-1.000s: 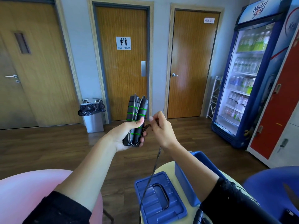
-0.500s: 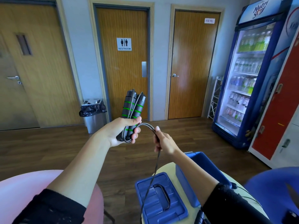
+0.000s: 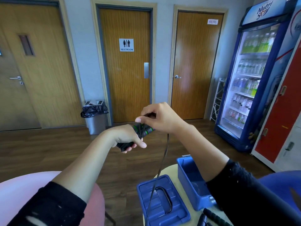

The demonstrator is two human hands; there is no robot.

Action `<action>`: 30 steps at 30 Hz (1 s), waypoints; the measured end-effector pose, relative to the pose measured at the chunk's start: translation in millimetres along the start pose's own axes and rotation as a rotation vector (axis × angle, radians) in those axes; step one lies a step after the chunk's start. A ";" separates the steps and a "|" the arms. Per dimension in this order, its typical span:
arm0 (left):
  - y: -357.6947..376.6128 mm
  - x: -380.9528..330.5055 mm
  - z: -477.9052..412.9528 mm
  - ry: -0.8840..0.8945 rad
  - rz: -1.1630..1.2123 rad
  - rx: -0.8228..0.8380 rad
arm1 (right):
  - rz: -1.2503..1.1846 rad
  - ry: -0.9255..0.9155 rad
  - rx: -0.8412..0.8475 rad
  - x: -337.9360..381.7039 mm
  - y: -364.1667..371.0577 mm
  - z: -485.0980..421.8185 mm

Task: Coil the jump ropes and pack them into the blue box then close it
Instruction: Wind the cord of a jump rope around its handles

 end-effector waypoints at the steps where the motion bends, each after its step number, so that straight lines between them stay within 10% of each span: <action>1: -0.3 -0.9 0.7 -0.001 -0.041 0.007 | 0.011 -0.017 0.061 1.2 -3.4 -5.2; 12: -3.9 -15.1 30.6 0.228 -0.218 0.257 | -0.422 0.237 0.502 -14.4 -17.9 -29.8; 30: -16.3 -13.3 54.7 0.543 0.199 0.038 | -0.883 0.606 0.278 4.5 48.3 14.5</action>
Point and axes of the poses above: each hand's wrist, its own z-axis away from the middle knuckle, its own y-axis out of the palm, x = y × z, the point moved 1 cm from there along -z, towards the middle knuckle, and after that the axes turned 13 degrees about z, right-handed, at the moved point
